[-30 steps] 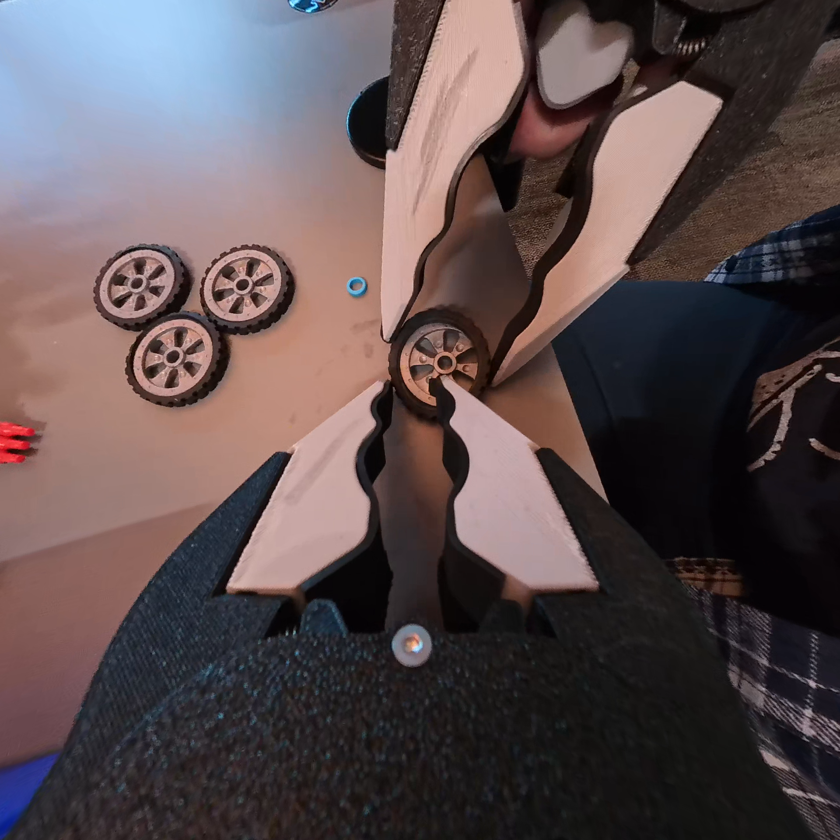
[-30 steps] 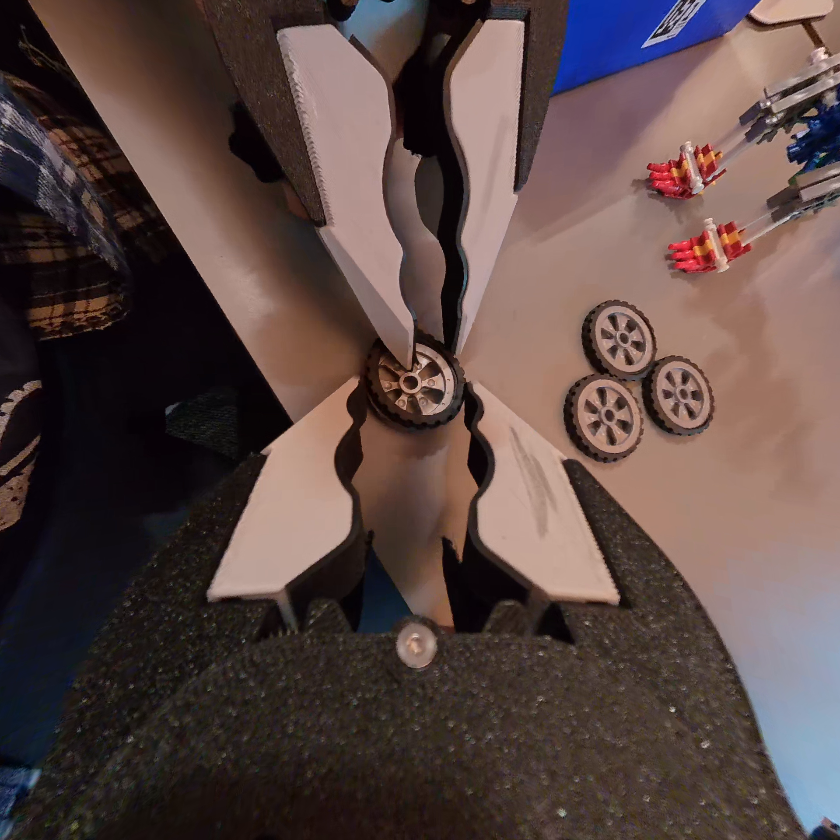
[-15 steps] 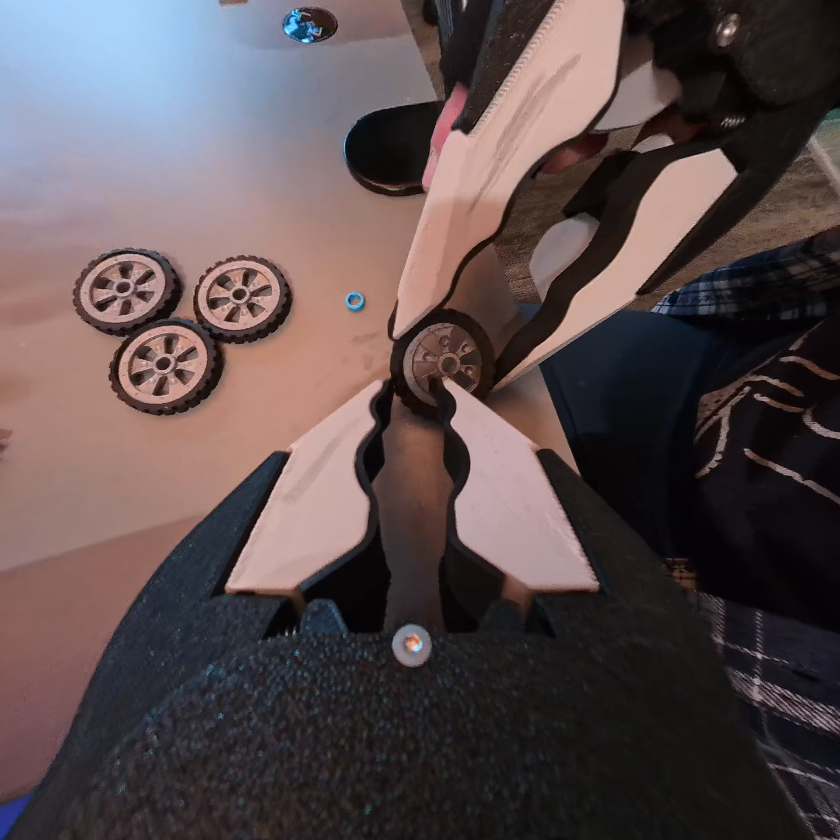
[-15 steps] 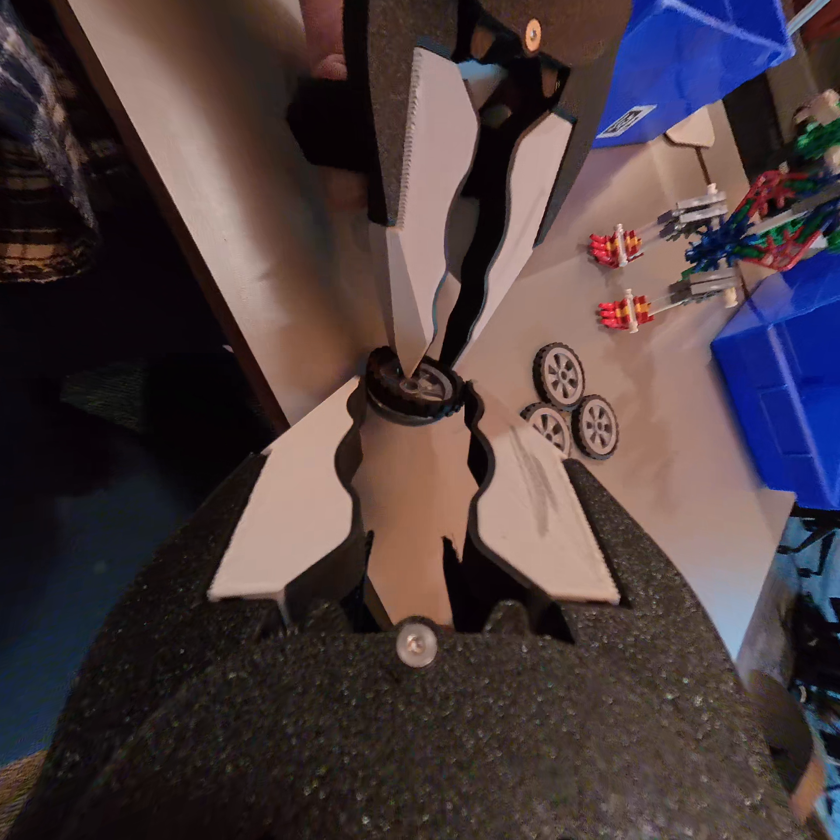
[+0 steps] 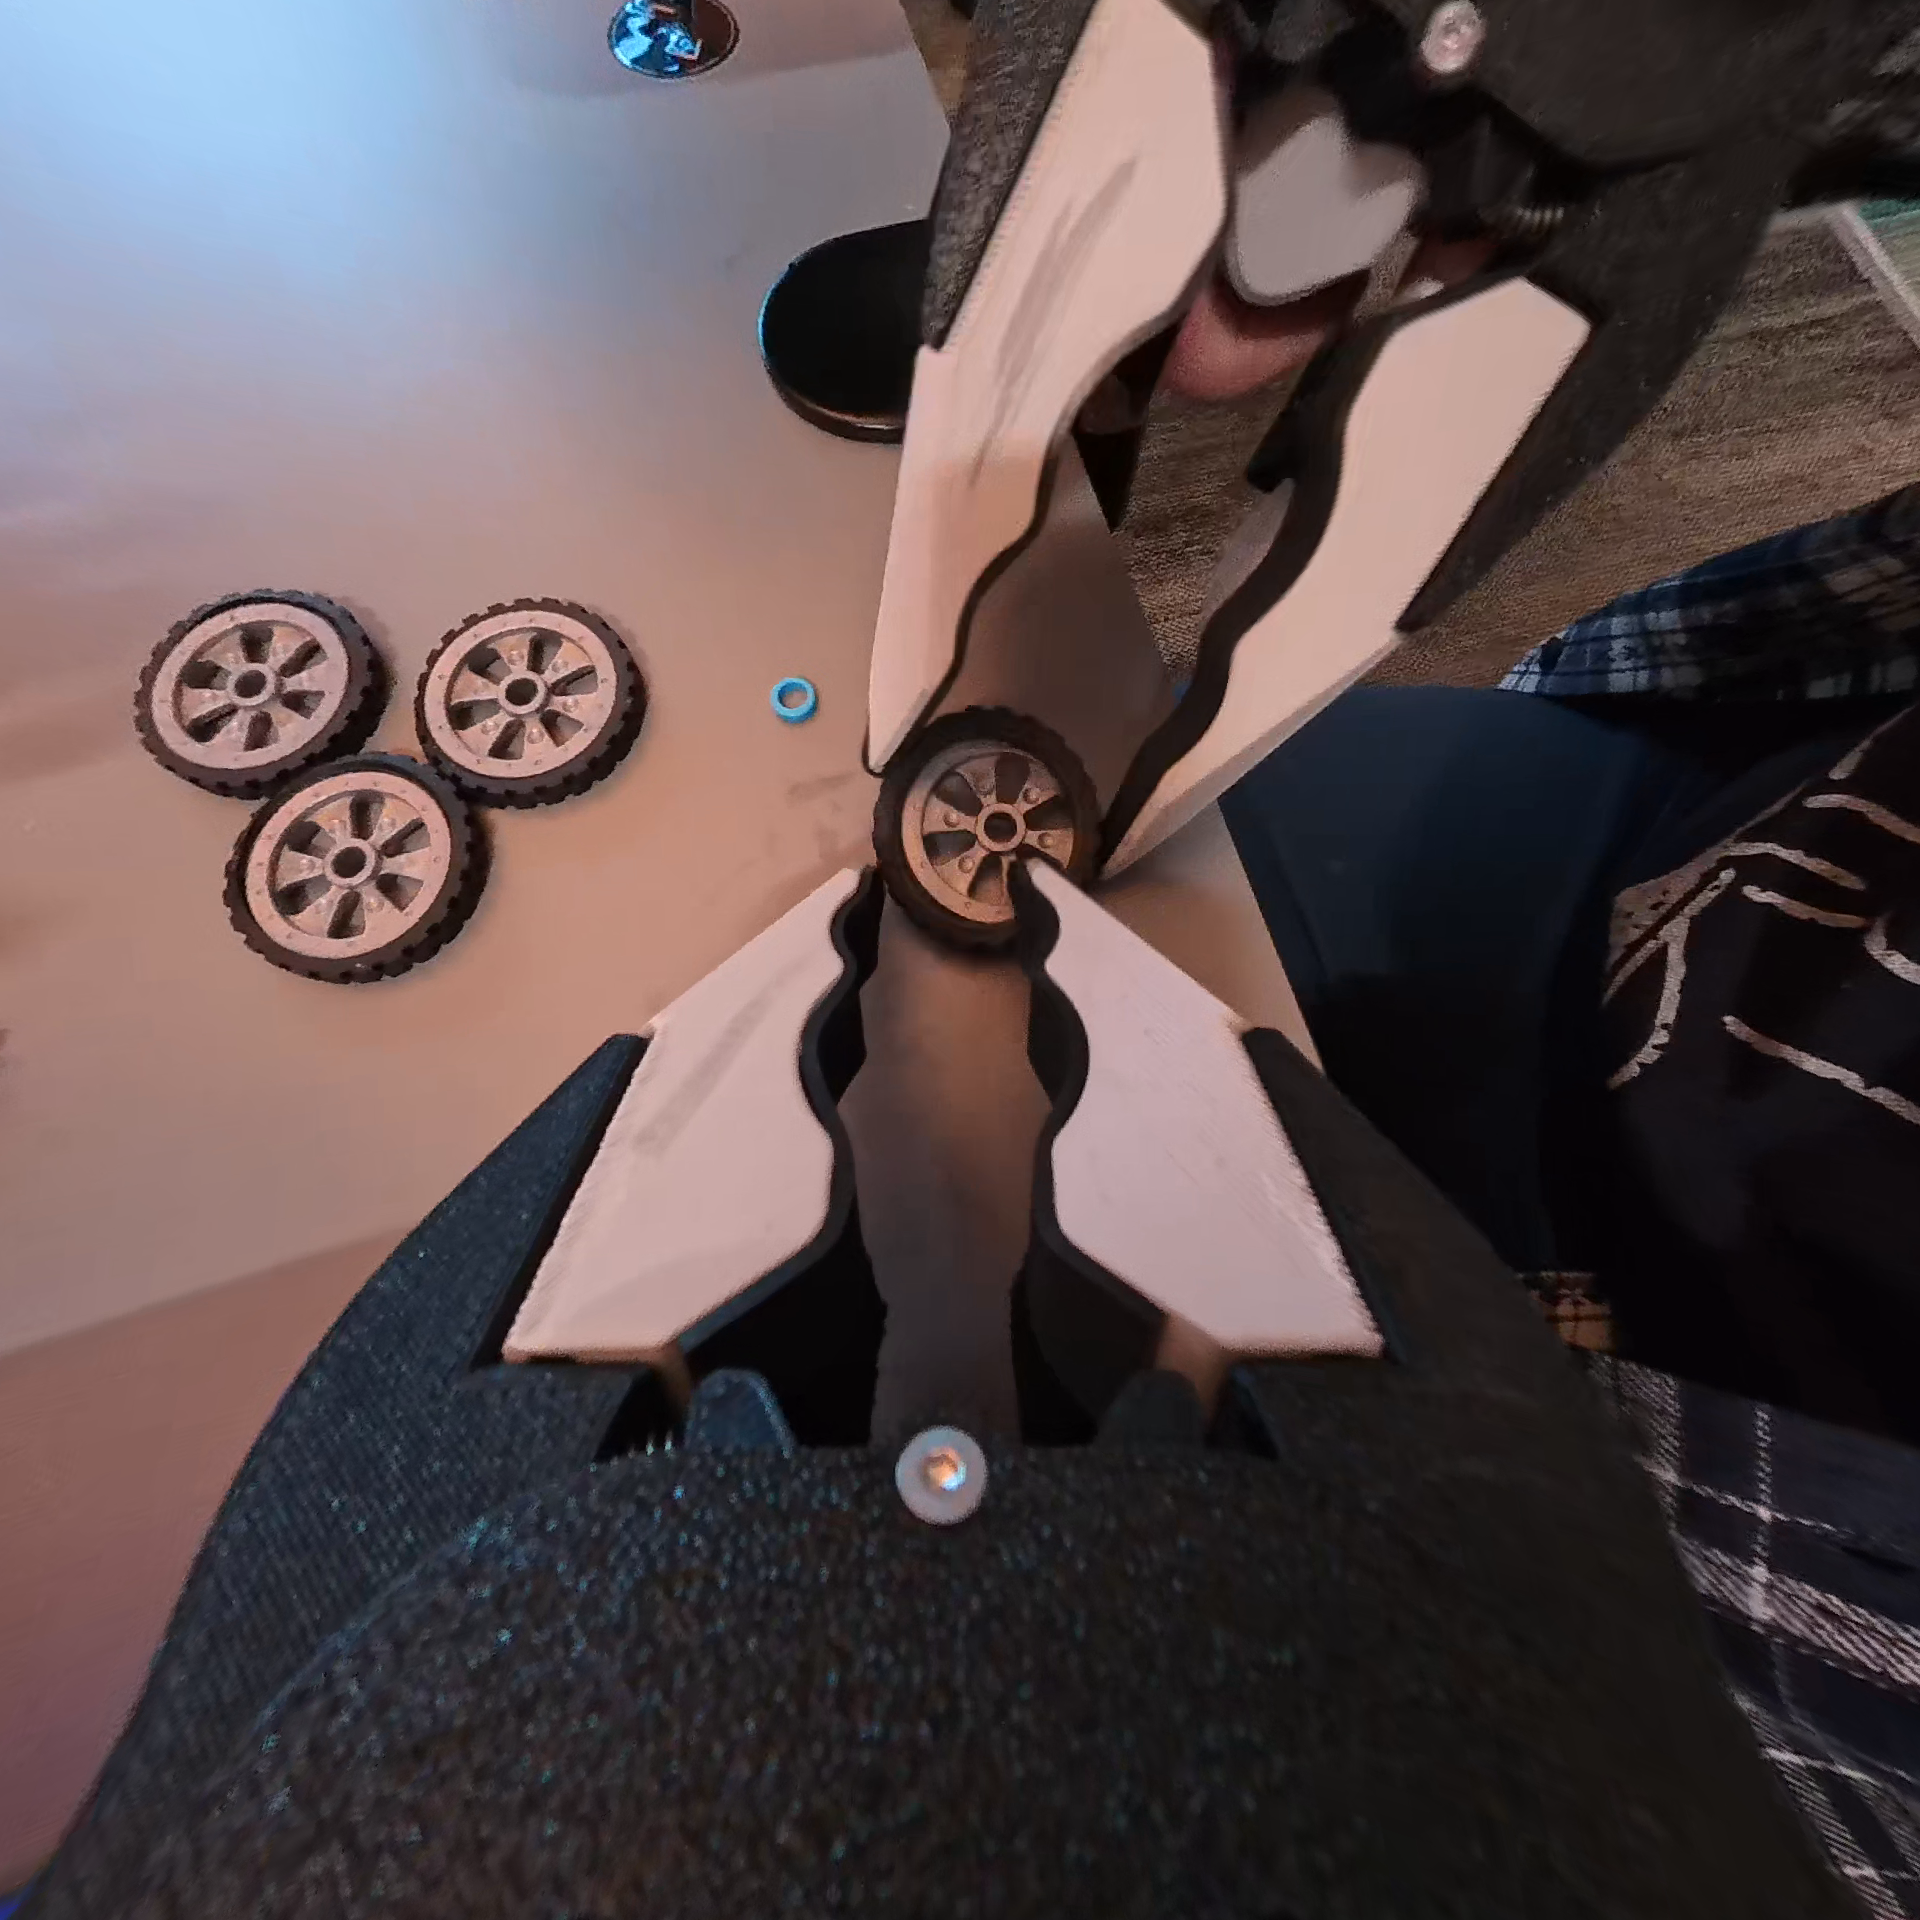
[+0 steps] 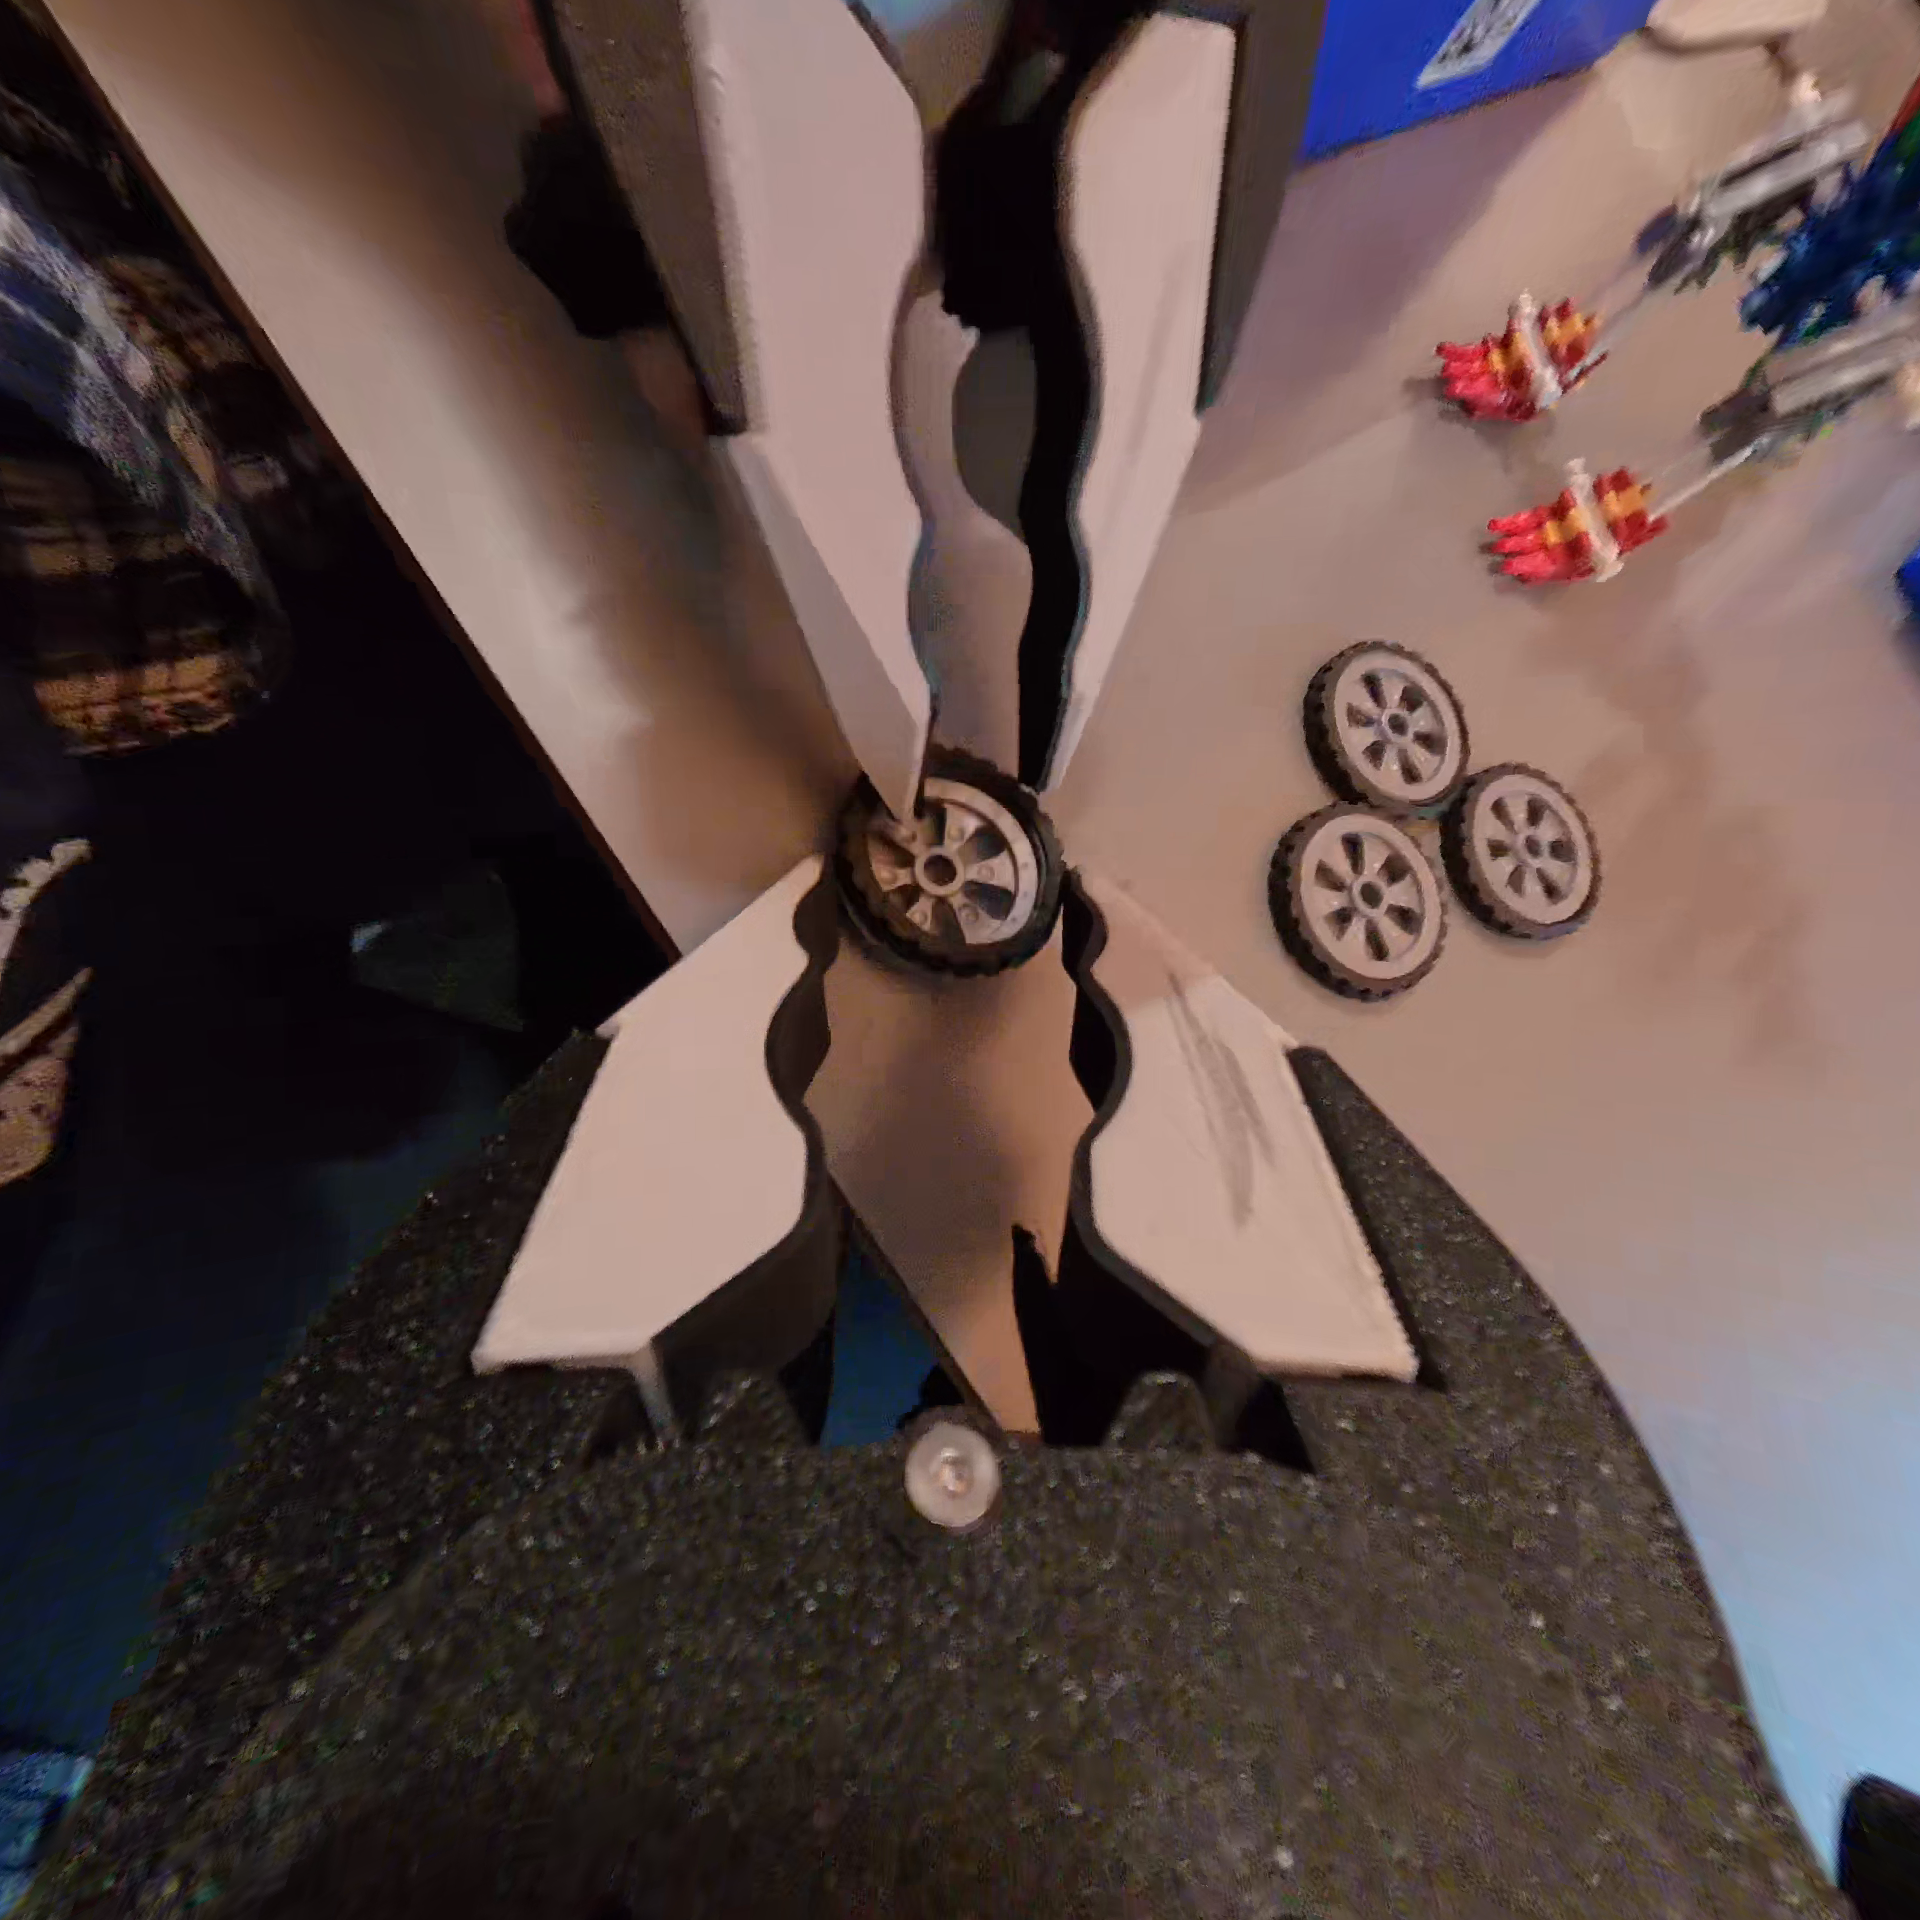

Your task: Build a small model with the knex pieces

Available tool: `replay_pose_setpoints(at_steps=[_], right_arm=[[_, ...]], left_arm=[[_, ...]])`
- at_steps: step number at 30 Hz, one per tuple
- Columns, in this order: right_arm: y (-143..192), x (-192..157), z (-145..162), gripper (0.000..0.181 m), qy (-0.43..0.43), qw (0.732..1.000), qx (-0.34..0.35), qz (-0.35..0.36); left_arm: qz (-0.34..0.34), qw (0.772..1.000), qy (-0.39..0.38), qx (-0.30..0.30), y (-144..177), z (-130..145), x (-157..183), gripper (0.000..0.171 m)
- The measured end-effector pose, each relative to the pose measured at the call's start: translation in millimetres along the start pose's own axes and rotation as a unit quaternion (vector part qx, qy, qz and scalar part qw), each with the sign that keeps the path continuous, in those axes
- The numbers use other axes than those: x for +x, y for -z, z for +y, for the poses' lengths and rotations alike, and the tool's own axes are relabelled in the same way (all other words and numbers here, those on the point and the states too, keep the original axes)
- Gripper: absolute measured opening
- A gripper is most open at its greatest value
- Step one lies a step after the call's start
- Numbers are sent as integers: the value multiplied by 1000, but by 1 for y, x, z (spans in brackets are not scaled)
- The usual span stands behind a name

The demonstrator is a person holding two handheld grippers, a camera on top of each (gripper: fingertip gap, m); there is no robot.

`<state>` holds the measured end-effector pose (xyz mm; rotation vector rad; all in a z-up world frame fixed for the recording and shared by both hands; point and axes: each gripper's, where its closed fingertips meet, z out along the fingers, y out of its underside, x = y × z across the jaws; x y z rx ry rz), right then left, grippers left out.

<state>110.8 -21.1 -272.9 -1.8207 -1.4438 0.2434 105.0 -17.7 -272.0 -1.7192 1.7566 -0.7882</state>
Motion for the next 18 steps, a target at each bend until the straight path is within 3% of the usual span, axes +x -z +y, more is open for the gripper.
replay_pose_setpoints(at_steps=[7,16,18], right_arm=[[-2,-2,3,44,-81,995,-9,-50],[17,9,20,46,-44,996,-70,-23],[25,15,20,33,-50,996,-72,-13]], left_arm=[[-9,1000,-15,-11,-4,1,0,20],[-28,999,-13,-27,-5,3,-3,17],[-31,999,-18,-29,-5,2,-3,17]])
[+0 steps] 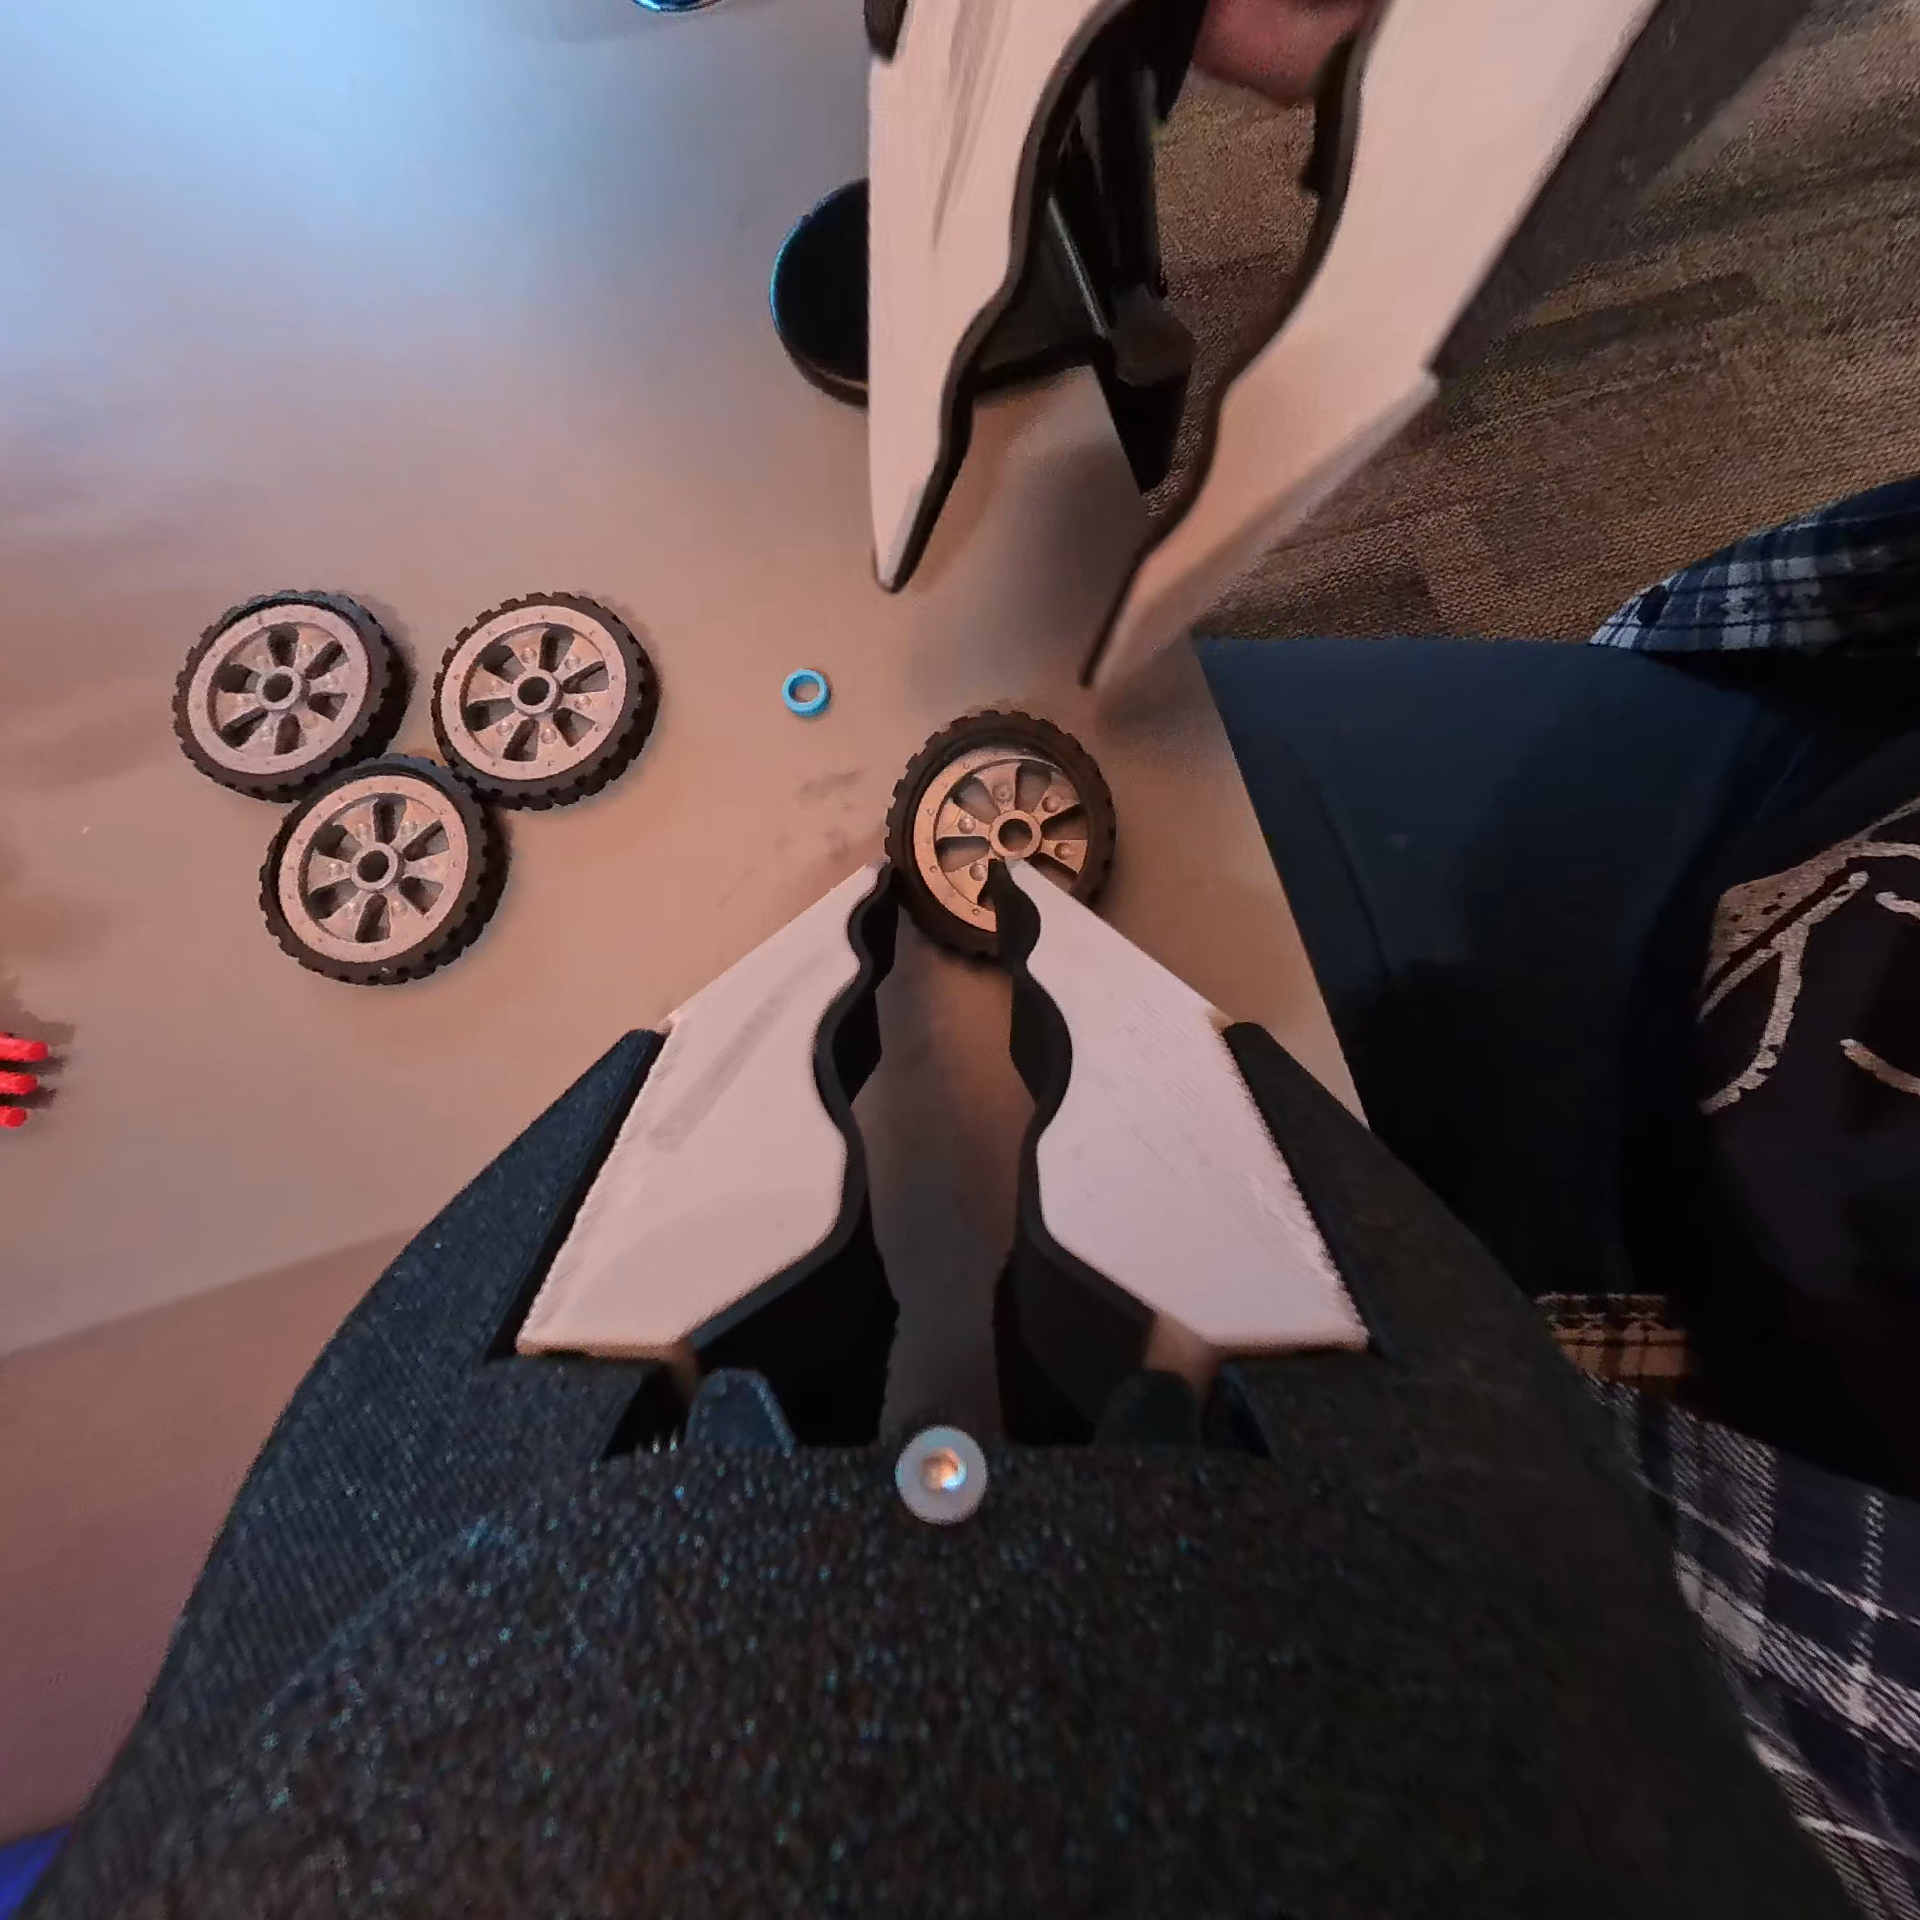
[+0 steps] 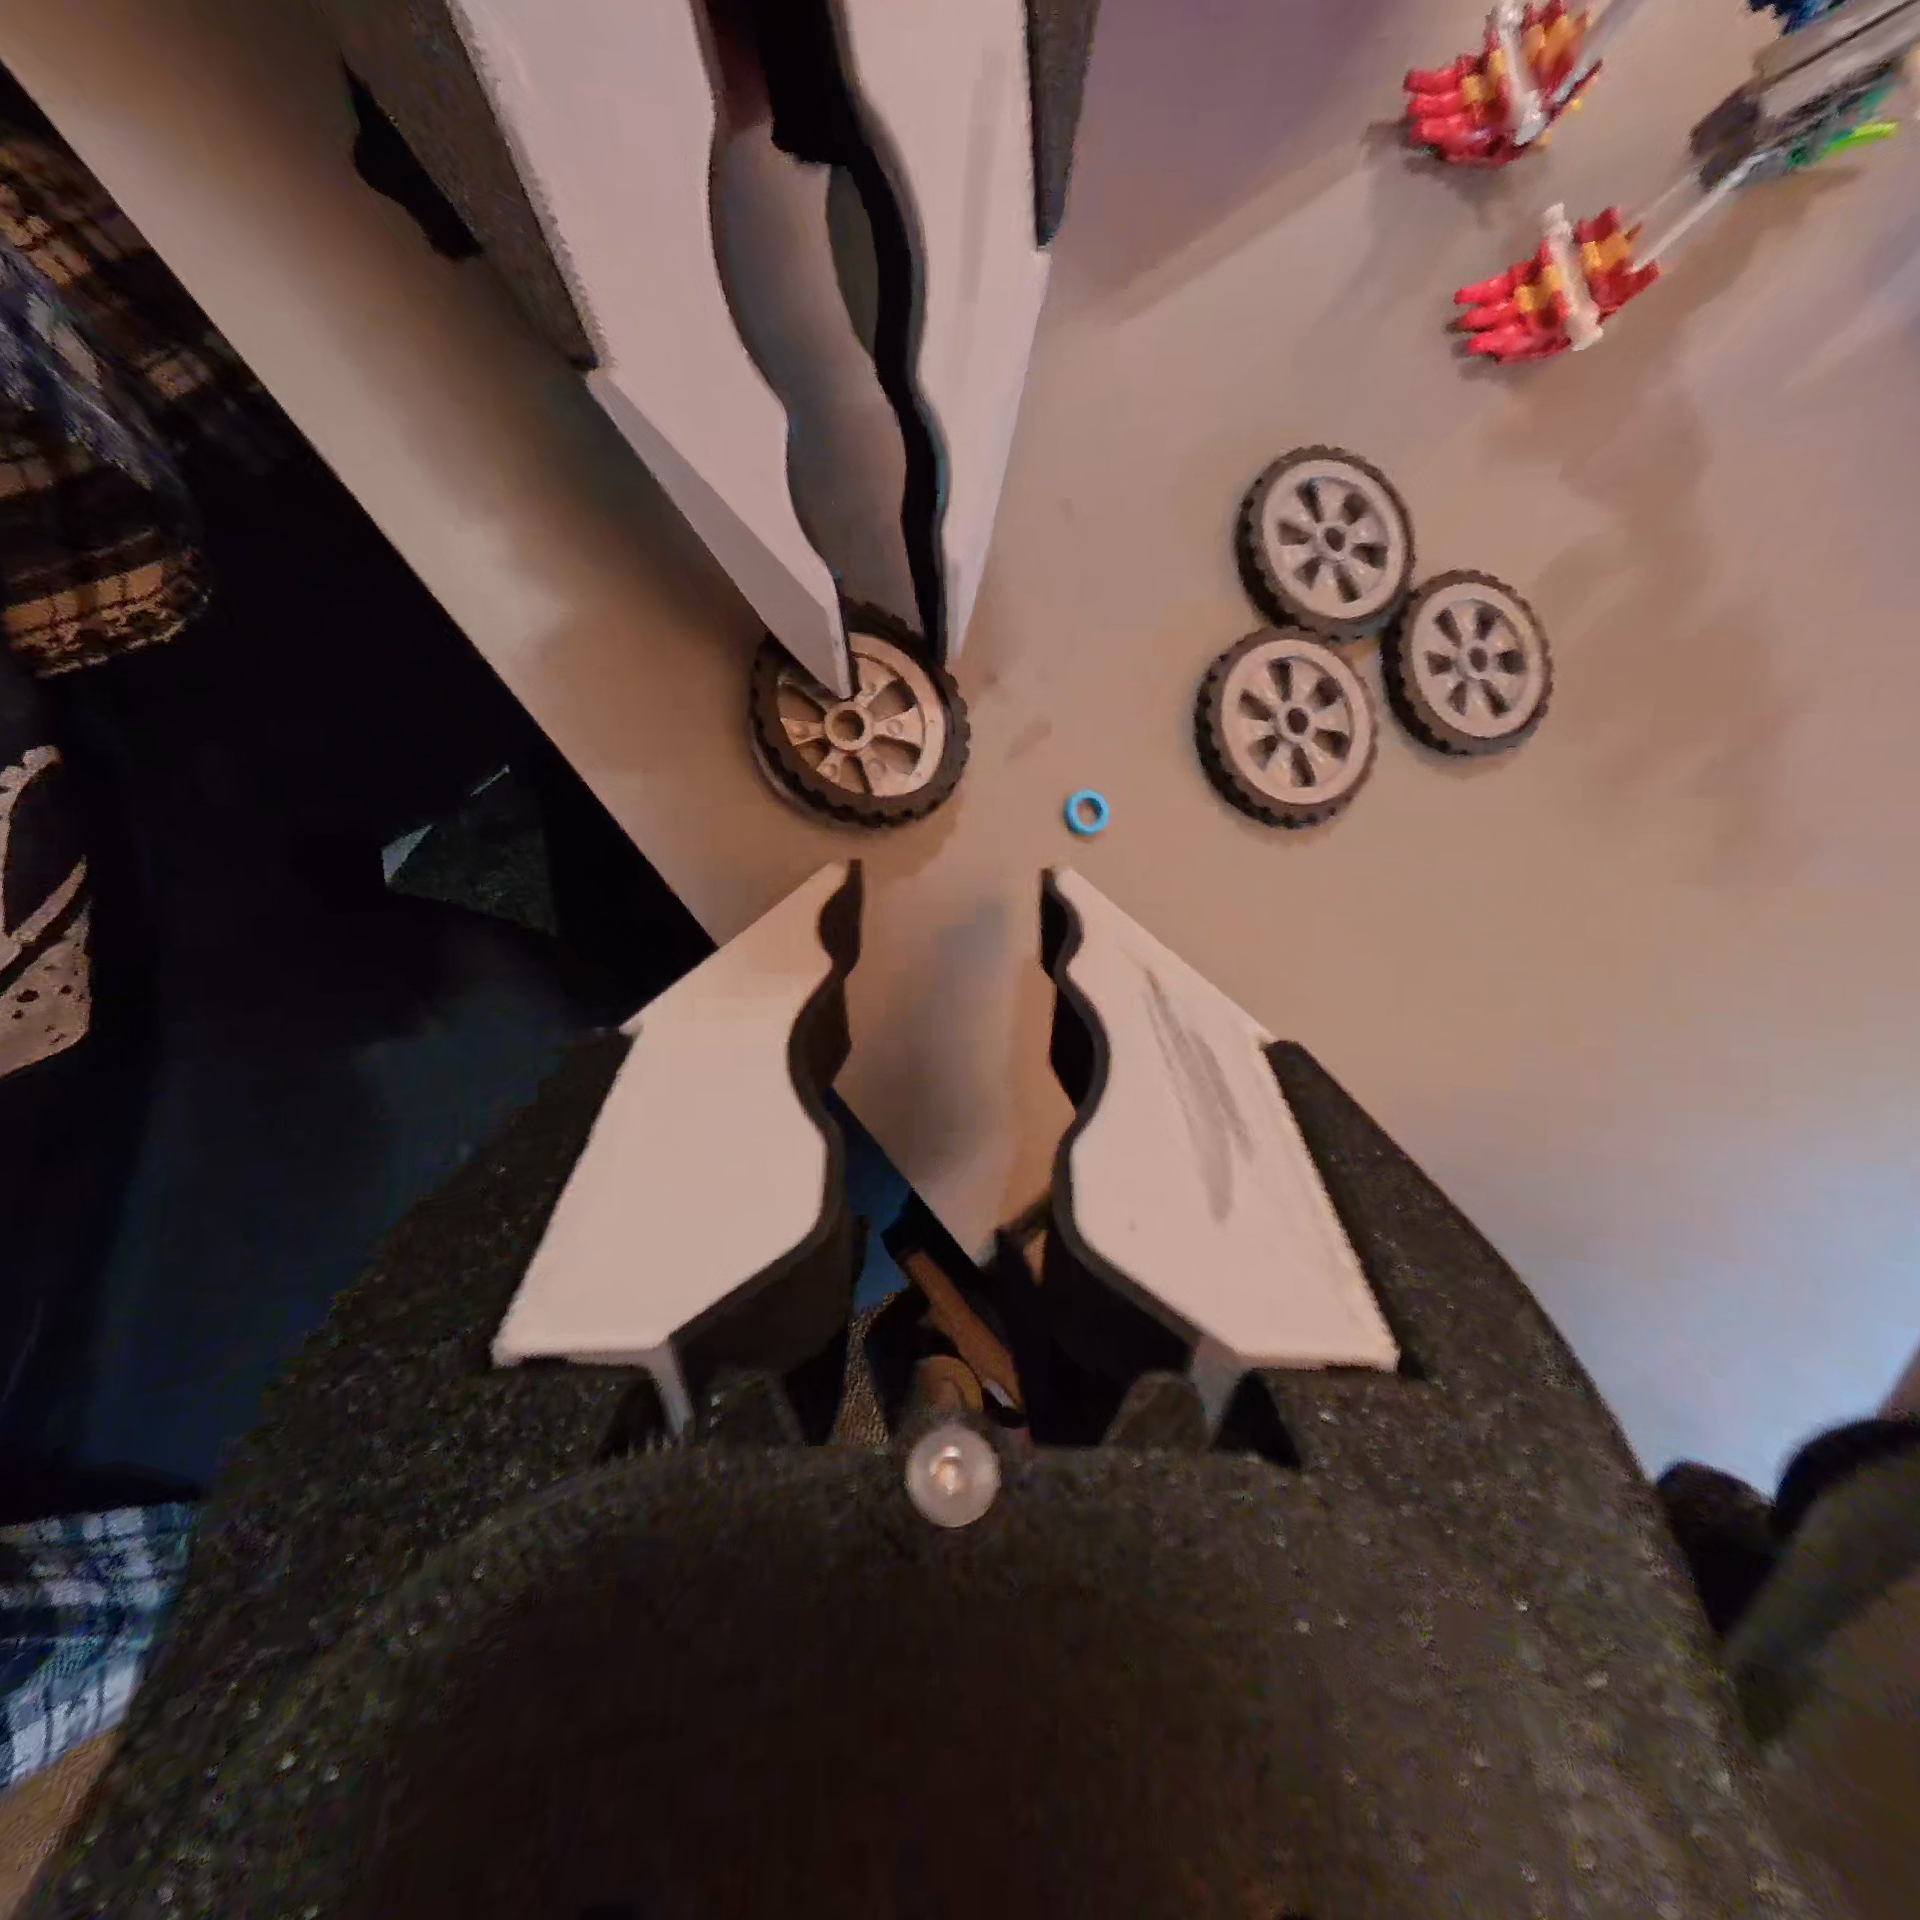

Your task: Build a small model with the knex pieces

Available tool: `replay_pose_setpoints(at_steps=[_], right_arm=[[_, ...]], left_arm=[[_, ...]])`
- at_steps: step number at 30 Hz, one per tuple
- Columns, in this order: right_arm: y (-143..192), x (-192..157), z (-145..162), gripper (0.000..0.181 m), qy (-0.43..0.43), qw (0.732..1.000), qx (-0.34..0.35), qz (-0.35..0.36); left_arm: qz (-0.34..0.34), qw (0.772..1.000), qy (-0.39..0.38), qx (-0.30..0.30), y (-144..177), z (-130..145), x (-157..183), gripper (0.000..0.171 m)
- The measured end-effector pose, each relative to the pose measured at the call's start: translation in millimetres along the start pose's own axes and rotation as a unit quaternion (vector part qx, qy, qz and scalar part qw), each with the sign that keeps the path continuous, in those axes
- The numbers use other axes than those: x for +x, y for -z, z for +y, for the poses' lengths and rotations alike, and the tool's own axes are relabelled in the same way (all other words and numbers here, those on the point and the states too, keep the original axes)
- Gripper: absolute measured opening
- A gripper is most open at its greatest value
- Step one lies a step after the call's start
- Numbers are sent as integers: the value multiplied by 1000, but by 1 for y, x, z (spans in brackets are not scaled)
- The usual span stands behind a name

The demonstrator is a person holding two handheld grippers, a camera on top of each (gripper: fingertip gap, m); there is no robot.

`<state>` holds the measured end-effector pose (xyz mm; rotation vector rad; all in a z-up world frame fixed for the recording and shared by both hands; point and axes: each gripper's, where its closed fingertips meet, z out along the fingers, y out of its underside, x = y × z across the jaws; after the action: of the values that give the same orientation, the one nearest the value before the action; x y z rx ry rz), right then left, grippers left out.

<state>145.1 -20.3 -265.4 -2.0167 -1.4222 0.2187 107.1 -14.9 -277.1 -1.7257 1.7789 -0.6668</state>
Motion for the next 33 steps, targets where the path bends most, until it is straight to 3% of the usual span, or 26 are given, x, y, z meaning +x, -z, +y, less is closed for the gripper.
replay_pose_setpoints(at_steps=[2,5,10,28,33], right_arm=[[7,4,-9,18,-10,1000,17,10],[3,-4,-20,13,-22,999,36,-11],[-9,-8,-12,2,-29,999,7,-28],[-5,-17,-6,0,21,998,-33,-47],[-6,-21,-17,0,17,998,-15,-60]], left_arm=[[0,1000,-1,-1,0,0,0,17],[-5,1000,-5,-3,-1,-1,0,17],[-11,1000,-10,-5,-2,-2,1,17],[-14,1000,-24,3,-4,-4,8,14],[-14,1000,-27,6,-5,-4,8,14]])
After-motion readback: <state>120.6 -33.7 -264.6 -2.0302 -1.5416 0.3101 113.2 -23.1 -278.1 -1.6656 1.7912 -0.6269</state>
